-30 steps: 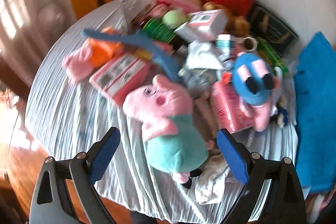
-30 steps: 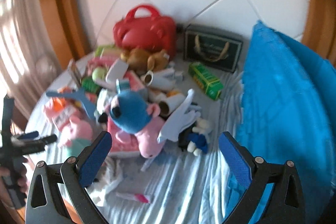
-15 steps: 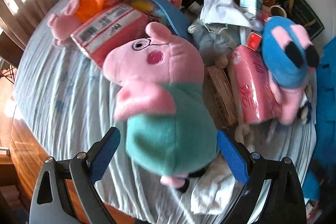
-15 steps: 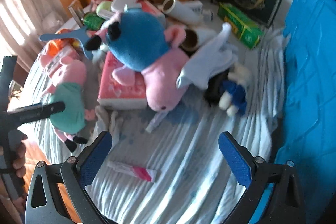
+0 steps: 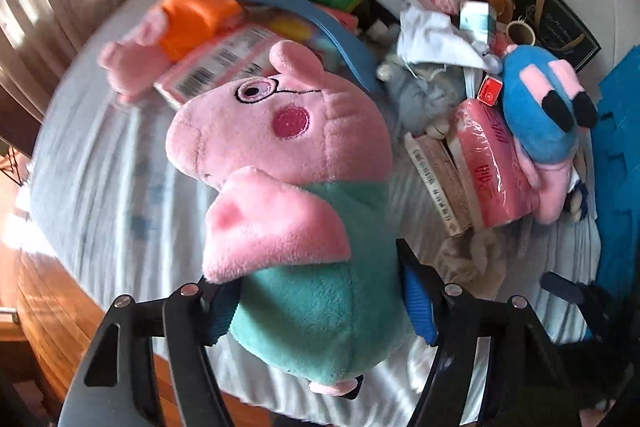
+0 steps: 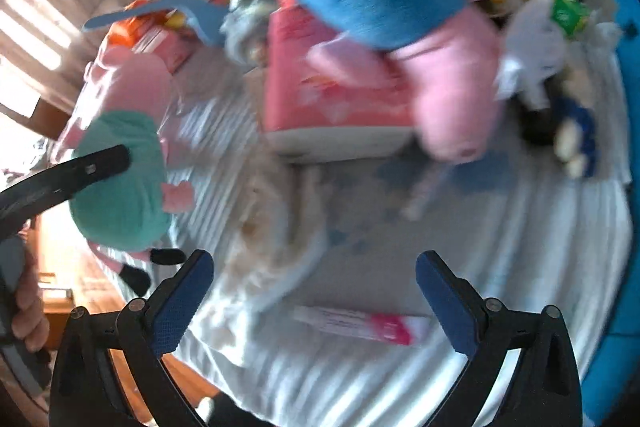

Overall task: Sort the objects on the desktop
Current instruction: 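Grasp the pink pig plush with the left tool while the right tool grasps the white rabbit plush, then lift the pig and rabbit plush and carry them toward the blue bin, then lower the pig and rabbit plush into the blue bin and open both tools, then withdraw both tools from the bin back toward the pile on the bed, then grasp the white ointment box with the left tool while the right tool grasps the small ointment tube, then carry the ointment box and tube over the blue bin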

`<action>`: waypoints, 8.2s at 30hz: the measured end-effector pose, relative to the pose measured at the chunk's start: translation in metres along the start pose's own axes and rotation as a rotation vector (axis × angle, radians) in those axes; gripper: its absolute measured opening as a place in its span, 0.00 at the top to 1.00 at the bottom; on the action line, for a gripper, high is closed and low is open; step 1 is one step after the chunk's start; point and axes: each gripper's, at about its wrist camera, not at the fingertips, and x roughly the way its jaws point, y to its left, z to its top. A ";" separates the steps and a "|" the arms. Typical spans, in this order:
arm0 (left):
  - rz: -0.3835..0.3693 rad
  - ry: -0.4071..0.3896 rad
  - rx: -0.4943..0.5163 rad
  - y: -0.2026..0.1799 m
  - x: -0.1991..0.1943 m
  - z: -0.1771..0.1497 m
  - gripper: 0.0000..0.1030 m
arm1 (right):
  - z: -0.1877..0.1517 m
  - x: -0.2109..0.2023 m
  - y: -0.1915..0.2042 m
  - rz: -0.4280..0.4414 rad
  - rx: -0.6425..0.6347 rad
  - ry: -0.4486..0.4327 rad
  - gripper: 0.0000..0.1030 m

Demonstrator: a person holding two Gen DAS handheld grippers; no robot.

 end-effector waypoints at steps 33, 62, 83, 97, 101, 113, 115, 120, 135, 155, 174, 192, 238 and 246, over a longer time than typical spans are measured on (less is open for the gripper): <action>-0.036 0.087 0.142 -0.004 -0.012 -0.005 0.43 | 0.001 -0.104 -0.032 -0.046 -0.019 -0.286 0.86; -0.044 -0.275 0.170 -0.063 -0.112 0.004 0.39 | 0.015 -0.167 -0.042 -0.058 -0.033 -0.448 0.86; -0.504 -0.617 0.607 -0.347 -0.297 0.044 0.39 | -0.021 -0.435 -0.172 -0.489 0.207 -0.851 0.86; -0.442 -0.327 0.880 -0.574 -0.222 0.010 0.39 | -0.013 -0.381 -0.373 -0.624 0.362 -0.515 0.86; -0.349 -0.217 0.925 -0.600 -0.175 0.002 0.39 | -0.017 -0.351 -0.407 -0.598 0.358 -0.385 0.86; -0.244 -0.145 0.951 -0.628 -0.142 -0.013 0.27 | -0.025 -0.307 -0.426 -0.510 0.297 -0.224 0.84; -0.243 -0.139 0.952 -0.626 -0.143 -0.016 0.27 | -0.025 -0.306 -0.424 -0.516 0.288 -0.217 0.84; -0.250 -0.130 0.946 -0.621 -0.144 -0.019 0.27 | -0.027 -0.305 -0.418 -0.533 0.291 -0.194 0.67; -0.329 -0.237 0.924 -0.588 -0.195 -0.025 0.27 | -0.039 -0.348 -0.413 -0.580 0.290 -0.248 0.01; -0.328 -0.559 0.589 -0.390 -0.242 -0.024 0.22 | -0.083 -0.386 -0.259 -0.378 0.169 -0.680 0.00; -0.007 -0.314 0.231 -0.083 -0.062 -0.008 0.22 | -0.054 -0.245 -0.050 -0.155 -0.101 -0.671 0.00; -0.107 -0.080 0.196 -0.113 0.108 0.038 0.22 | -0.066 -0.084 -0.099 -0.294 0.140 -0.297 0.00; -0.016 -0.098 0.149 -0.112 0.005 -0.123 0.83 | -0.083 -0.008 -0.022 0.054 -0.661 -0.061 0.83; -0.026 -0.241 0.178 -0.125 -0.051 -0.101 0.82 | -0.070 -0.083 -0.039 0.057 -0.540 -0.228 0.83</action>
